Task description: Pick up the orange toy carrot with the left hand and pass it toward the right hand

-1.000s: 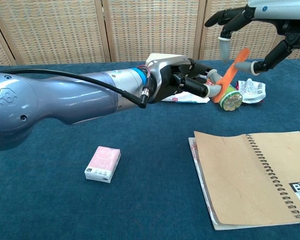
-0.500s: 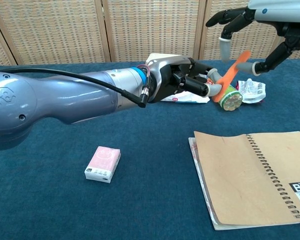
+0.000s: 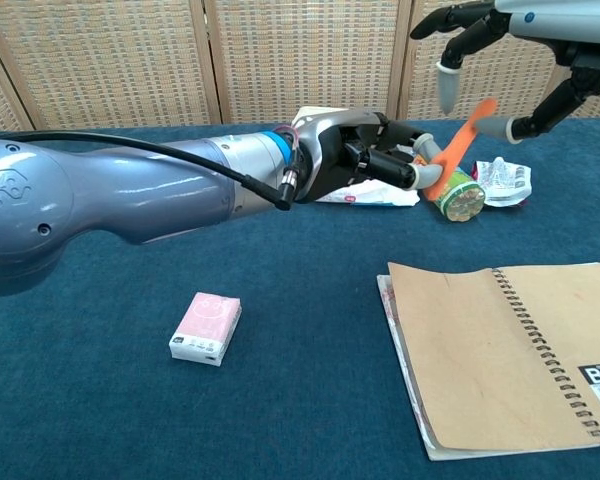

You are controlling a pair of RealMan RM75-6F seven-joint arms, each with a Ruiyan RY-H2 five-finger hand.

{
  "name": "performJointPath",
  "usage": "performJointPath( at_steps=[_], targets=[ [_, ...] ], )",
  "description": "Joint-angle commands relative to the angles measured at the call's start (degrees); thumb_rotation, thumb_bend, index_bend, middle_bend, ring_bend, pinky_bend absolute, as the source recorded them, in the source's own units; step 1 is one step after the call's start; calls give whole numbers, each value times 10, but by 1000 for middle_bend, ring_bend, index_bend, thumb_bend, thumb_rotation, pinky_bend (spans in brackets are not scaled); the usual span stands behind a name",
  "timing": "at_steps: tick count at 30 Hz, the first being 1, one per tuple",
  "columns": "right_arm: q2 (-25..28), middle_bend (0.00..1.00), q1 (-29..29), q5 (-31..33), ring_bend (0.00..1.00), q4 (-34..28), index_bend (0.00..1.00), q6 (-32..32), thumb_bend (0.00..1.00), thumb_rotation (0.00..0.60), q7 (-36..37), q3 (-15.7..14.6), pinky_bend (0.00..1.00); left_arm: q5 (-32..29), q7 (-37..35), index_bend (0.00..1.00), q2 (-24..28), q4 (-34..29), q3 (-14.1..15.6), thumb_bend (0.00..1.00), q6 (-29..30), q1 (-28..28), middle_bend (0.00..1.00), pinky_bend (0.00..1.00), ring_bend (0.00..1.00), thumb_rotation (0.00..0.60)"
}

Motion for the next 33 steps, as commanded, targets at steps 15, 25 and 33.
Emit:
performJointPath(
  at_steps=[15,25,33],
  targets=[
    [-6,103,-3,-10,0,18,440,10,562,600,-31,-6,0,-1,2,604,5,-6,0,473,2,1,0,0,0,600],
    [-10,111,-1,-15,0,22,518,9,562,600,-31,-8,0,-1,2,604,5,-9,0,473,4,1,0,0,0,600],
    [-7,92,-5,-16,0,20,416,13,562,600,-19,-7,0,-5,2,604,6,-4,-1,474,3,0,0,0,0,600]
  ],
)
